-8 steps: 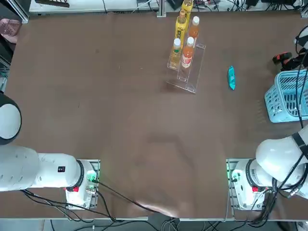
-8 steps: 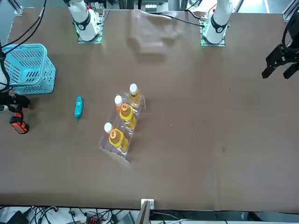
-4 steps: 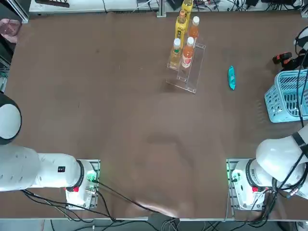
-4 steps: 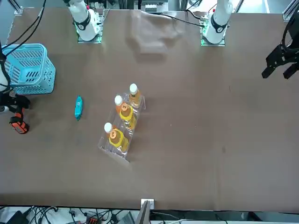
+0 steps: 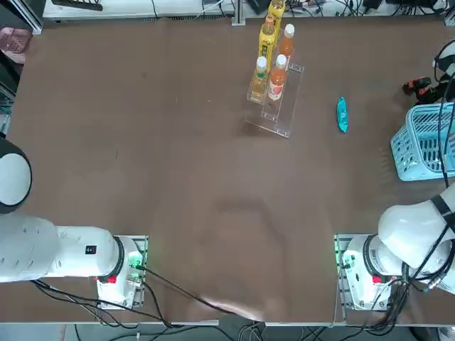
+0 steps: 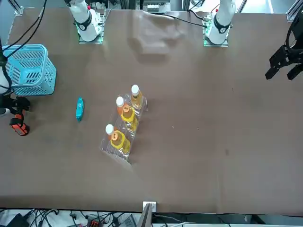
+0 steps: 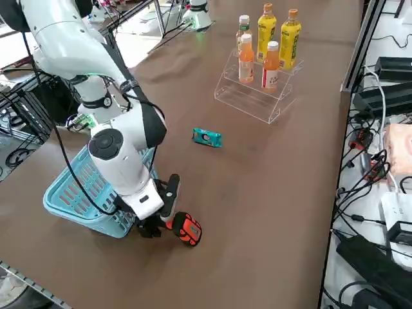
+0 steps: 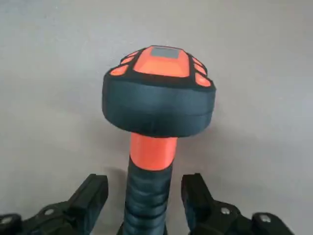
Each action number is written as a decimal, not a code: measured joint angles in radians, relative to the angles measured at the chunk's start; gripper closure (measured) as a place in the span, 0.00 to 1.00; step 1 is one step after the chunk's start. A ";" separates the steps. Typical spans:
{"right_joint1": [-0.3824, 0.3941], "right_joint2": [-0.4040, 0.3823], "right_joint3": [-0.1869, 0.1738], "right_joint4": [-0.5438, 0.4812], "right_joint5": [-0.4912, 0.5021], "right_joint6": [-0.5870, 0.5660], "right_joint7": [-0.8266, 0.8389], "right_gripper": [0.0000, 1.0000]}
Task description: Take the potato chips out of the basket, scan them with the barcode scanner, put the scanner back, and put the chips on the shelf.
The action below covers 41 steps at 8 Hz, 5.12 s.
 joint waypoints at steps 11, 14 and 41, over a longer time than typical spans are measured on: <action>-0.001 0.005 0.001 0.000 0.000 0.009 -0.016 0.53; -0.001 0.005 0.001 0.001 0.000 0.008 -0.039 0.59; 0.788 -0.512 0.034 -0.359 -0.208 -0.490 1.403 0.59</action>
